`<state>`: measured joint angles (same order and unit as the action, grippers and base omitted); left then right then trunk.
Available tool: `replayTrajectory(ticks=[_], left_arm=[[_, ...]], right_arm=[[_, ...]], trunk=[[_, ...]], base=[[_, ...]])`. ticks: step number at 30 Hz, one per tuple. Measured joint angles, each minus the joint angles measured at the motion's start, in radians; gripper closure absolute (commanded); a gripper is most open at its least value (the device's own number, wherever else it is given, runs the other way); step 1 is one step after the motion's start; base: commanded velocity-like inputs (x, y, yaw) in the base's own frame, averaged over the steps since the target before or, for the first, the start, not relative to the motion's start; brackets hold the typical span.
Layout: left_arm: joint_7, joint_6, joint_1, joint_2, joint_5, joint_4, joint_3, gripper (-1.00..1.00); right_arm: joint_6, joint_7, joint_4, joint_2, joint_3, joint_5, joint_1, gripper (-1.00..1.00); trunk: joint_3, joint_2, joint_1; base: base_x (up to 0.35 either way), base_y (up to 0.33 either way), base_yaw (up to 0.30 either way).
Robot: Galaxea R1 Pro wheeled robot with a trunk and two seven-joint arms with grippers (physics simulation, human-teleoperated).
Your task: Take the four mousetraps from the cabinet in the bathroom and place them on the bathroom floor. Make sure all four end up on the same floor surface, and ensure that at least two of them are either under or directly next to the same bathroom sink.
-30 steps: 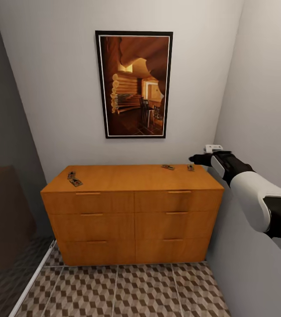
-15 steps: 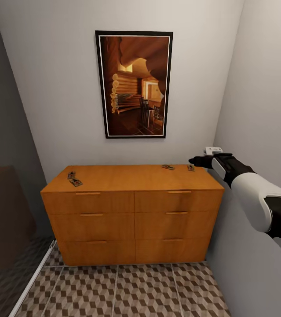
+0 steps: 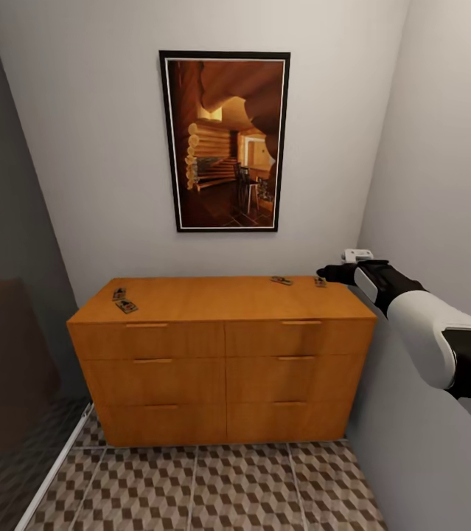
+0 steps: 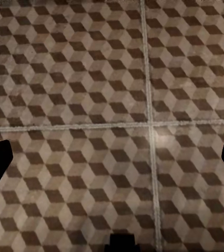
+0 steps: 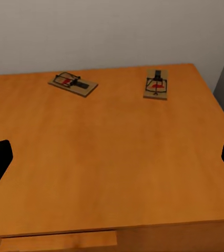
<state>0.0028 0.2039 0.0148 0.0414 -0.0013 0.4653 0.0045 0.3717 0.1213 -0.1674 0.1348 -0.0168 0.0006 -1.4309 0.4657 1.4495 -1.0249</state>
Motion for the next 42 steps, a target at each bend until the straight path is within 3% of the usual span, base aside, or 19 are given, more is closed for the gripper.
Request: replayTrajectory(ticks=[18, 31, 42], left_arm=[[0.000, 0.000, 0.000, 0.000, 0.000, 0.000, 0.000, -1.00], [0.000, 0.000, 0.000, 0.000, 0.000, -0.001, 0.000, -1.00], [0.000, 0.000, 0.000, 0.000, 0.000, -0.002, 0.000, -1.00]], right_arm=[[-0.005, -0.053, 0.047, -0.001, 0.001, 0.001, 0.000, -1.00], [-0.090, -0.055, 0.139, 0.001, 0.001, 0.001, 0.001, -1.00], [-0.102, -0.055, 0.148, 0.007, 0.001, 0.001, 0.035, -1.00]], trunk=[[0.000, 0.000, 0.000], [0.000, 0.000, 0.000], [0.000, 0.000, 0.000]], base=[[0.167, 0.000, 0.000], [0.172, 0.000, 0.000], [0.044, 0.000, 0.000]])
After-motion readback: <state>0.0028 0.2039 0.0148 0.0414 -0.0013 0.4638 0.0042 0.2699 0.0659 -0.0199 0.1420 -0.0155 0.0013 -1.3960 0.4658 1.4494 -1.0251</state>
